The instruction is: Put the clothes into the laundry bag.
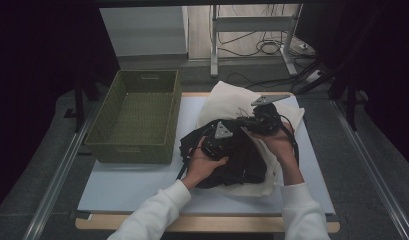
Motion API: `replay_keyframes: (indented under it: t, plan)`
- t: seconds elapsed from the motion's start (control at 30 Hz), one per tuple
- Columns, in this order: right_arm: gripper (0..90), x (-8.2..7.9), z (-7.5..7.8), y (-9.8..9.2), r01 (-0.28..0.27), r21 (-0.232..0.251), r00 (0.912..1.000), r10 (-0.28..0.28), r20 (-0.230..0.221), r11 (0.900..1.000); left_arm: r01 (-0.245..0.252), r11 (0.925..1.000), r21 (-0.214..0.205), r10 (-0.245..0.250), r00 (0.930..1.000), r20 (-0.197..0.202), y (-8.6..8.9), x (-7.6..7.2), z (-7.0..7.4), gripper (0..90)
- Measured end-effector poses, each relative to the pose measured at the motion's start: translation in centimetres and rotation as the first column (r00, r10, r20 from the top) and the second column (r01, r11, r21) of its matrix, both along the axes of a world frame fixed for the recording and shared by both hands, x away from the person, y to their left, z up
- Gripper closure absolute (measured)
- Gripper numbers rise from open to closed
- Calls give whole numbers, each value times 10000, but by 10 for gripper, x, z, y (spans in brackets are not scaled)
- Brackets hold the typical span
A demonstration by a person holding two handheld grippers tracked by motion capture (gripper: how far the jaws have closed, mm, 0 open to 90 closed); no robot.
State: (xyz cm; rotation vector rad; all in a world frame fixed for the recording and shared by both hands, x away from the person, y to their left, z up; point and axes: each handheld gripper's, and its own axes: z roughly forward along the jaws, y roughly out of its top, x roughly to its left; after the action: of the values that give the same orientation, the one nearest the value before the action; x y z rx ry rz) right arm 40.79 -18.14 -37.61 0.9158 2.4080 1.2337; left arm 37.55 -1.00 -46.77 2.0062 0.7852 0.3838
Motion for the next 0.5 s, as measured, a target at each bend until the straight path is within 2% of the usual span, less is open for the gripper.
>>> replay_keyframes:
  t: [0.13, 0.3, 0.5]
  plan:
    - [876, -2, 2, 1, -61, -20, 10000, 61, 57, 10000, -134, 9999, 15, 134, 9999, 32, -3, 2, -2, 728]
    - [875, -4, 4, 3, -123, -52, 9999, 124, 75, 9999, -128, 9996, 234, 128, 9999, 29, -7, 6, -3, 725]
    - [875, 2, 0, -5, -14, 123, 10000, 15, -65, 9999, 105, 9994, -317, -106, 9999, -22, 0, -1, -4, 655]
